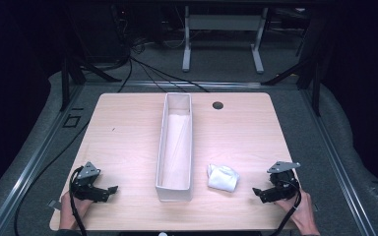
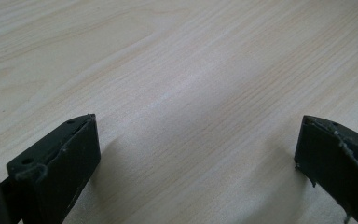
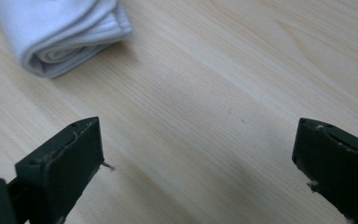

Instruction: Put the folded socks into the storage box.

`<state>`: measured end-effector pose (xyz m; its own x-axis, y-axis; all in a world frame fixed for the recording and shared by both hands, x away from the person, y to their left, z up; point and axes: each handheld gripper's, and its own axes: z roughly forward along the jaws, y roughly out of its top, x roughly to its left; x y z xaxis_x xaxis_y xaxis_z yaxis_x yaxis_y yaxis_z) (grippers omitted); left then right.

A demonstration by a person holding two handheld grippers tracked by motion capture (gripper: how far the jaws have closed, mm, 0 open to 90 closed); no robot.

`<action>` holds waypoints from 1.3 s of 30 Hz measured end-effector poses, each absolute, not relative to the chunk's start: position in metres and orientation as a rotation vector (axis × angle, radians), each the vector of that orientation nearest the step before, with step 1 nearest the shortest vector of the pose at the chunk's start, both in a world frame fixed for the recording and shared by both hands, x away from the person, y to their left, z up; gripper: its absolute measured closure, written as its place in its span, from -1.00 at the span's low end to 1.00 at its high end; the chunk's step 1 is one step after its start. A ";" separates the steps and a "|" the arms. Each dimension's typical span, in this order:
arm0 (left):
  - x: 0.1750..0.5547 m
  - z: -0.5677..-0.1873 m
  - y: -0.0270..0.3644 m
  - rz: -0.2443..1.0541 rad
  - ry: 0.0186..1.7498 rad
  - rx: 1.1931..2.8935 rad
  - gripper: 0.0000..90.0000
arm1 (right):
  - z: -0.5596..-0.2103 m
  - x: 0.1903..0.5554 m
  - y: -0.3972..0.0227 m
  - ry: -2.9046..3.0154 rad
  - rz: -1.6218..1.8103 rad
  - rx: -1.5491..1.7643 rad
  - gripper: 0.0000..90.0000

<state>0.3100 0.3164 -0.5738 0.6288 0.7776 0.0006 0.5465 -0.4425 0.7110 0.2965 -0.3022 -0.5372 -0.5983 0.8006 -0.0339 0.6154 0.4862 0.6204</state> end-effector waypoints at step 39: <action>0.310 -0.574 0.316 0.432 1.030 2.160 -1.00 | -0.468 0.308 -0.231 2.587 0.634 0.897 -0.88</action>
<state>0.3099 0.3165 -0.5738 0.6288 0.7776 0.0017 0.5460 -0.4430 0.7111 0.3084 -0.2308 -0.4675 -0.7475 0.6450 -0.1587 0.4986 0.7026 0.5077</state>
